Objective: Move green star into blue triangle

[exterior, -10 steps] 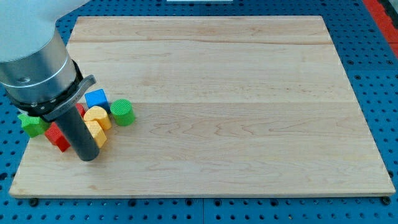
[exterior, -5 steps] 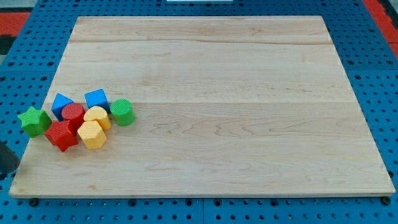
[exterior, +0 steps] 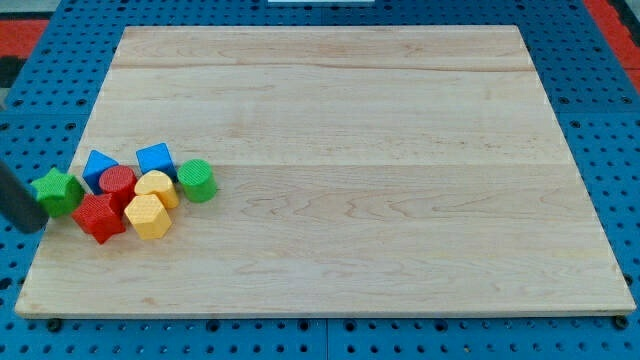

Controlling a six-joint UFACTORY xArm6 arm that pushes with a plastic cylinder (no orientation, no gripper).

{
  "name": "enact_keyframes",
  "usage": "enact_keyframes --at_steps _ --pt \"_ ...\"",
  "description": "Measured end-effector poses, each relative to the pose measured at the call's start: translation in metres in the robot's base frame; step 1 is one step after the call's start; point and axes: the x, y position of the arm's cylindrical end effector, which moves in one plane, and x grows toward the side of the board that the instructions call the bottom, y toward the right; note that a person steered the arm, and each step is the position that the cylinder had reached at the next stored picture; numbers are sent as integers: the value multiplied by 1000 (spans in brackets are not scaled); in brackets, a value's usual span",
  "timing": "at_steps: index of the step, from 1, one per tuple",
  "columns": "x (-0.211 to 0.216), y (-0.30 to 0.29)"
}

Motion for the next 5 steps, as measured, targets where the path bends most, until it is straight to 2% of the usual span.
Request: enact_keyframes --at_steps 2,5 --pt "-42 0" --pt "-42 16"
